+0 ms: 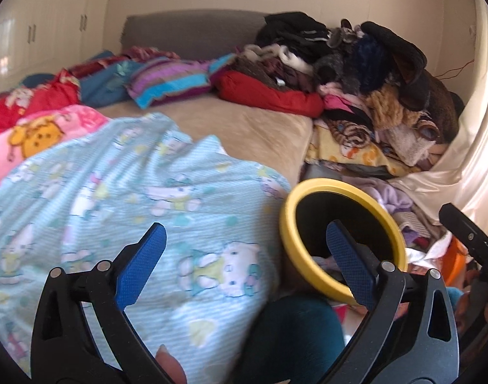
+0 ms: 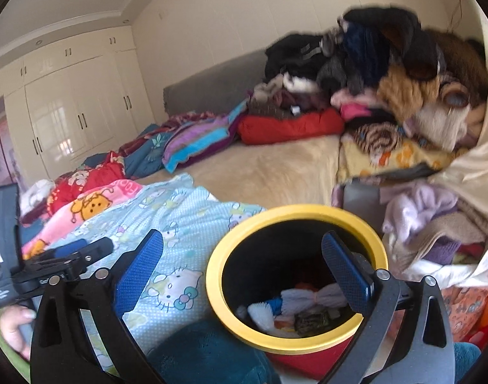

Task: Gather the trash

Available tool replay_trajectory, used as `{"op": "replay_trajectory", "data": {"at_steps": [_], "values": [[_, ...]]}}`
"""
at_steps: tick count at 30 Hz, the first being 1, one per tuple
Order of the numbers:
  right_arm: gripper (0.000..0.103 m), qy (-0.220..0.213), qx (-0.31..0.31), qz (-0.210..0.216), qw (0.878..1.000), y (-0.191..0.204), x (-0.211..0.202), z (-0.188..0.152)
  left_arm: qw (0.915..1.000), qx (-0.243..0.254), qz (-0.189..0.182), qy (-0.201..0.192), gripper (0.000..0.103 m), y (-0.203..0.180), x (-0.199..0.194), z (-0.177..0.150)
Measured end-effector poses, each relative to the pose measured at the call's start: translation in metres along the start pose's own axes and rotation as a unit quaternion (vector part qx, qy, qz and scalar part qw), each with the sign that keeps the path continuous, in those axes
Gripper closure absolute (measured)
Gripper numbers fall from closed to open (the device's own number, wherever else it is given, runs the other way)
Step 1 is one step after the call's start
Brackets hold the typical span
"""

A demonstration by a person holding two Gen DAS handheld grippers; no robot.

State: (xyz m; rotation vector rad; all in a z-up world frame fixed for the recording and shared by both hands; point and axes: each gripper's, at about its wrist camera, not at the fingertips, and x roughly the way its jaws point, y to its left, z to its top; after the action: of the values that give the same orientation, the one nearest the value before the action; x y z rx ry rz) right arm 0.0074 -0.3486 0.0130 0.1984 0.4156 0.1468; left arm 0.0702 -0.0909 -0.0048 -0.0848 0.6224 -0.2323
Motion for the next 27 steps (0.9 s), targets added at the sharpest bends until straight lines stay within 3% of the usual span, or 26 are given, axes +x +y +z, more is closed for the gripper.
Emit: {"op": "replay_trajectory", "data": {"at_steps": [8, 15, 27], "values": [[0.006, -0.072, -0.047, -0.017, 0.996, 0.042, -0.025, -0.025, 0.998, 0.013, 0.044, -0.043, 0.011, 0.019, -0.043, -0.022], [0.006, -0.058, -0.063, -0.013, 0.996, 0.055, -0.019, -0.043, 0.9961, 0.004, 0.061, -0.064, 0.011, 0.029, -0.058, -0.037], [0.006, -0.064, -0.055, -0.024, 0.996, 0.053, -0.02, -0.046, 0.9964, 0.004, 0.051, -0.067, 0.011, 0.026, -0.057, -0.04]]}}
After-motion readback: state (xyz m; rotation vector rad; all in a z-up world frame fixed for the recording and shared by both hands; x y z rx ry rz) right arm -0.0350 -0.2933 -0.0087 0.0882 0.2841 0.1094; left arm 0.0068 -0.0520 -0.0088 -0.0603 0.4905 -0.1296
